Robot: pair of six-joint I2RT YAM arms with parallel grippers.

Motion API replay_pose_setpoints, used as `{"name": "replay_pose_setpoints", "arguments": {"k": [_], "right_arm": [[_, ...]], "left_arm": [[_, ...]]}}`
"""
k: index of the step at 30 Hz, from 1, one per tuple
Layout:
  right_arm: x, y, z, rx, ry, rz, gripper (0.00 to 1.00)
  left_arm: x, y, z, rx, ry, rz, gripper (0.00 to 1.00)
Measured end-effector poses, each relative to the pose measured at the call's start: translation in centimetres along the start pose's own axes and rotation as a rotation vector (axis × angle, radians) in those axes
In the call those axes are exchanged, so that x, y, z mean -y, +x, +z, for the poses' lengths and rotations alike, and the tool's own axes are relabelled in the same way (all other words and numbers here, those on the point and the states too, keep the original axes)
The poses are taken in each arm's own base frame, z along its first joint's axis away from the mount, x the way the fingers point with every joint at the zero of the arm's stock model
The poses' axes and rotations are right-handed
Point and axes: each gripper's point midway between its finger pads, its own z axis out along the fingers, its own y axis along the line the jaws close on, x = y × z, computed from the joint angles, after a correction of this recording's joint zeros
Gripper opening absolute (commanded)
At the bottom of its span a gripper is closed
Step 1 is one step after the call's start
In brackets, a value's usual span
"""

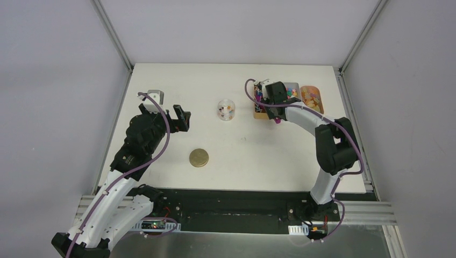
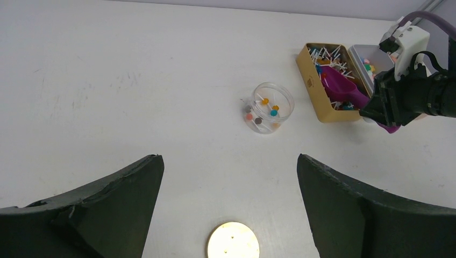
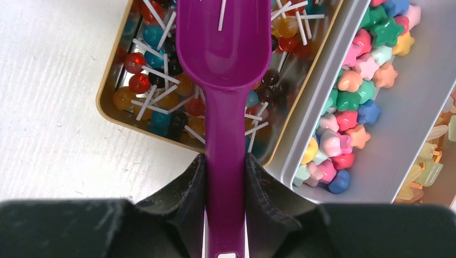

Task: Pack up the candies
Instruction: Scoop the fake candies from the storage box.

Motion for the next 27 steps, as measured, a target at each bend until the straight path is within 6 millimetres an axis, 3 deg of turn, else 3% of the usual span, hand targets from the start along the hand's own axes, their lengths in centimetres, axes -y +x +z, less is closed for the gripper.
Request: {"name": "replay_pose_setpoints", "arguments": {"k": [11, 19, 27], "right_arm": [[0.2, -0.2, 0.1, 0.046, 0.010, 0.007, 0.00], [1.0, 1.3, -1.7, 0.065, 0.008, 0.021, 0.00], [1.2, 1.2, -3.6, 0.115, -0.015, 0.001, 0.00]], "left_arm": [[-0.1, 0.0, 0.0, 0.001, -0.005, 0.000, 0.99], [-0.4, -0.1, 0.0, 0.006, -0.021, 0.000, 0.99], [-0.4, -0.4, -0.3, 0.019, -0.021, -0.001, 0.99]]}}
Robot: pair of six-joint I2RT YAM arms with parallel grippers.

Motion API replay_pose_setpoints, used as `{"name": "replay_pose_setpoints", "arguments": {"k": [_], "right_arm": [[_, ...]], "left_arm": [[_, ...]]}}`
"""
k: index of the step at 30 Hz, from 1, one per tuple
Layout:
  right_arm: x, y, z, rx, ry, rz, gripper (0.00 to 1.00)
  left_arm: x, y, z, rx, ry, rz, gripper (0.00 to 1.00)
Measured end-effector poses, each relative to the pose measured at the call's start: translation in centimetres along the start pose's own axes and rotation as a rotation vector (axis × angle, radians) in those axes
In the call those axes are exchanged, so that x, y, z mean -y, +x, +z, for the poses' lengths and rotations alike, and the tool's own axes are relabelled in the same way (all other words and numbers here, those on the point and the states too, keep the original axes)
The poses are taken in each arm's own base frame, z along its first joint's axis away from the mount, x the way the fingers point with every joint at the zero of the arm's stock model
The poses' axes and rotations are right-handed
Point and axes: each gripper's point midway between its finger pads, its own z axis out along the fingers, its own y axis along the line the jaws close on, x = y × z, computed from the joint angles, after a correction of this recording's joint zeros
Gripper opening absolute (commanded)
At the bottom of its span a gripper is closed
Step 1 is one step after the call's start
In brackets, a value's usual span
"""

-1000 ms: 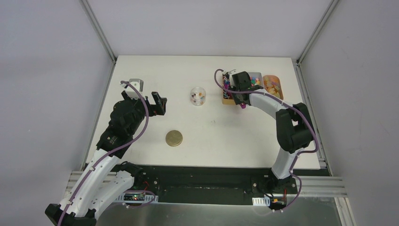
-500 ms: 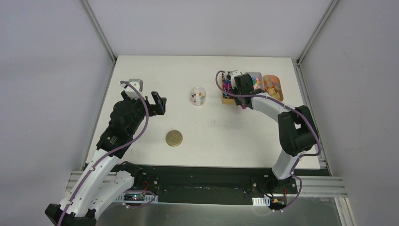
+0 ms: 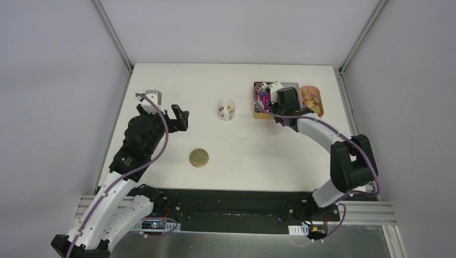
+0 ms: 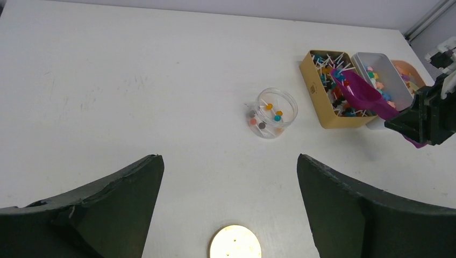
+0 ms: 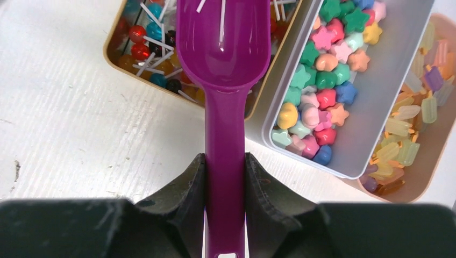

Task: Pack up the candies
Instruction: Scoop the fake candies from the storage box.

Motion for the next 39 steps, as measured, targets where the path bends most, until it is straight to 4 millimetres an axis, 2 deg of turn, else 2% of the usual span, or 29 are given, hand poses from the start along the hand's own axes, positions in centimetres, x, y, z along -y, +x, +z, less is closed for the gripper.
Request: {"name": "replay_pose_setpoints", "arguments": {"k": [19, 27, 32, 39], "right_arm": [[0.8, -4.7, -5.0, 0.193, -0.036, -0.115, 0.00], [0.6, -4.6, -5.8, 0.170, -0.049, -0.236, 0.00], [-0.5, -5.8, -6.6, 0.187, -0.065, -0.332, 0.00], [-3.3, -6.8, -6.9, 0.181, -0.090, -0.490, 0.00]], "left_arm": [[-0.7, -0.4, -0.6, 0.032, -0.028, 0.002, 0.99], [-1.5, -1.8, -1.7, 0.093, -0.065, -0.009, 0.99], [-1.8, -2.0, -1.9, 0.104, -0.080, -0.010, 0.99], [-1.8, -2.0, -1.9, 0.105, -0.084, -0.009, 0.99]]}}
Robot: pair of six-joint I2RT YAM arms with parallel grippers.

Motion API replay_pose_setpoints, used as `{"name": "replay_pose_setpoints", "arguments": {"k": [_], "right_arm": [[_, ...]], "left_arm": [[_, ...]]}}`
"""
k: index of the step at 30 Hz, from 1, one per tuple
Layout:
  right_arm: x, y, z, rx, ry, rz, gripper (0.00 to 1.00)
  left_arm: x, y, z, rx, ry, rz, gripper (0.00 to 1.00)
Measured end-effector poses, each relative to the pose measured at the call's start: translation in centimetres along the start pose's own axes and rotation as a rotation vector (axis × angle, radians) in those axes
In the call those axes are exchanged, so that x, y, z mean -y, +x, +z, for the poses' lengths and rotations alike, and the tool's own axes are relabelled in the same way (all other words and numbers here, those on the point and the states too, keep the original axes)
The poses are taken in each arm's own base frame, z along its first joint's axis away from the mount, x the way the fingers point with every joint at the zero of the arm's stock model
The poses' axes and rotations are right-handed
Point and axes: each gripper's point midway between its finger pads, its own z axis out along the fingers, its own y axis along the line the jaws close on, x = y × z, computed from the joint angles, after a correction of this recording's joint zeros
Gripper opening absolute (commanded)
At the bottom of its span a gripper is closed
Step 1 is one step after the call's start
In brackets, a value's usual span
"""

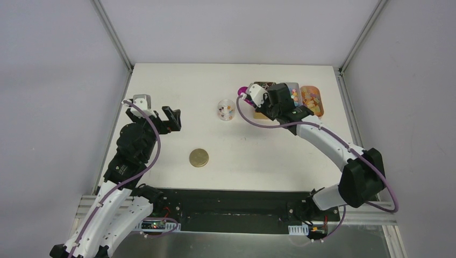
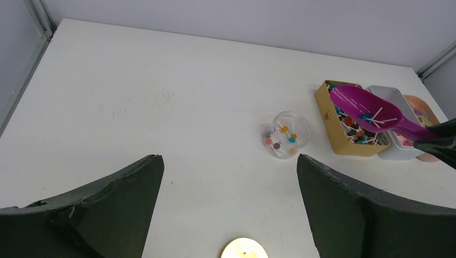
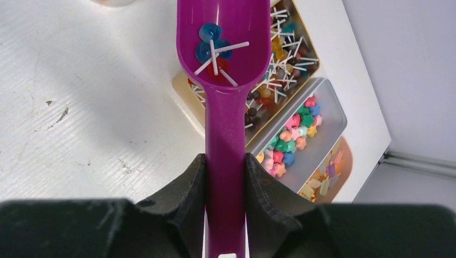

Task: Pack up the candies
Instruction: Scoop the fake candies from the storage box, then place the fake candies in the packing bottle.

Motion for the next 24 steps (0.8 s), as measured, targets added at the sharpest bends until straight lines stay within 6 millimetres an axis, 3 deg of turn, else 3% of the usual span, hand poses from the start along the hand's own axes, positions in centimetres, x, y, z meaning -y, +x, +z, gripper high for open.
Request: {"name": "replay_pose_setpoints", "arguments": {"k": [15, 24], "right_arm": [[-2.8, -2.6, 1.6, -0.079, -0.014, -0.251, 0.00], [-4.0, -2.5, 2.2, -0.150, -0.009, -0.364, 0.00]], "left_arm": [[-0.5, -0.2, -0.1, 0.010, -0.022, 0.012, 0.99], [-0.5, -0.4, -0.3, 0.019, -0.021, 0.010, 0.99]]}}
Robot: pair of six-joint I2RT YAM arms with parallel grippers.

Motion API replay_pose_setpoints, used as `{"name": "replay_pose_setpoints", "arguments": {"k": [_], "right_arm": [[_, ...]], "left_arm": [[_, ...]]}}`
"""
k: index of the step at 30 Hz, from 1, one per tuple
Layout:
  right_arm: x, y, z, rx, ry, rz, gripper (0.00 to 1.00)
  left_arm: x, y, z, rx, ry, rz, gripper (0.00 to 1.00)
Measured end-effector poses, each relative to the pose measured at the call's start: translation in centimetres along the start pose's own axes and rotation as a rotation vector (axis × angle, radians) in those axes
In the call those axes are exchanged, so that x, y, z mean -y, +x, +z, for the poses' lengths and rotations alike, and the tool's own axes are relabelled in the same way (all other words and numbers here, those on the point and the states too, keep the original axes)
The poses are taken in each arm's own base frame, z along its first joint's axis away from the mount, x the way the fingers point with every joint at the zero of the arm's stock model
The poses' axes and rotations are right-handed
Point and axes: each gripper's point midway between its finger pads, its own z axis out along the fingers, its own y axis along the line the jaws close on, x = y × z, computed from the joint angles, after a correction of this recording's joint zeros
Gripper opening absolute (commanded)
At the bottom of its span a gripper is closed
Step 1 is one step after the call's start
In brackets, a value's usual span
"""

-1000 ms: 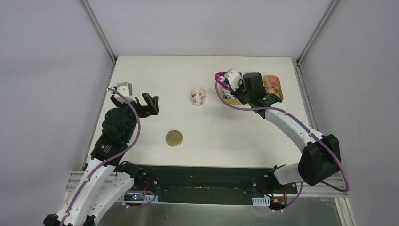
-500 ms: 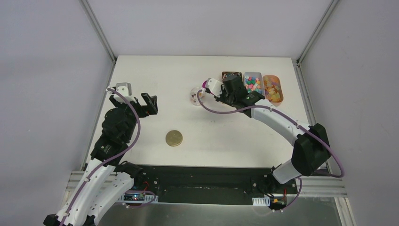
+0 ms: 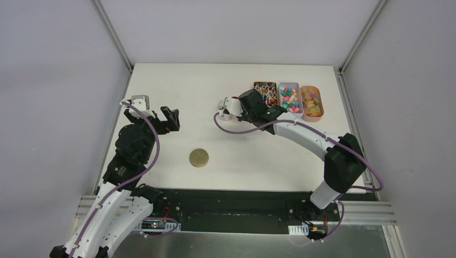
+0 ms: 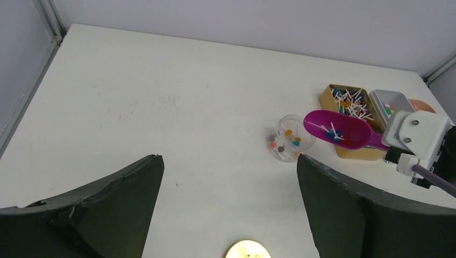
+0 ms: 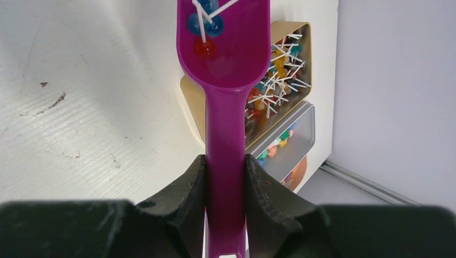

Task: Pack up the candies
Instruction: Place the fake candies in the packing bottle.

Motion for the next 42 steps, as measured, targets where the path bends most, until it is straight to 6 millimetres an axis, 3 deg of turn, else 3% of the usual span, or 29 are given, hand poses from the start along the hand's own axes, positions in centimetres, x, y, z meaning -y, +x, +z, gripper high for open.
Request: {"name": "replay_pose_setpoints", "arguments": {"k": [42], "right_arm": [[0.4, -2.4, -0.3, -0.174, 0.143, -0.299, 0.00]], "left_arm": [[-0.3, -0.3, -0.2, 0.015, -0.016, -0.004, 0.99]]}}
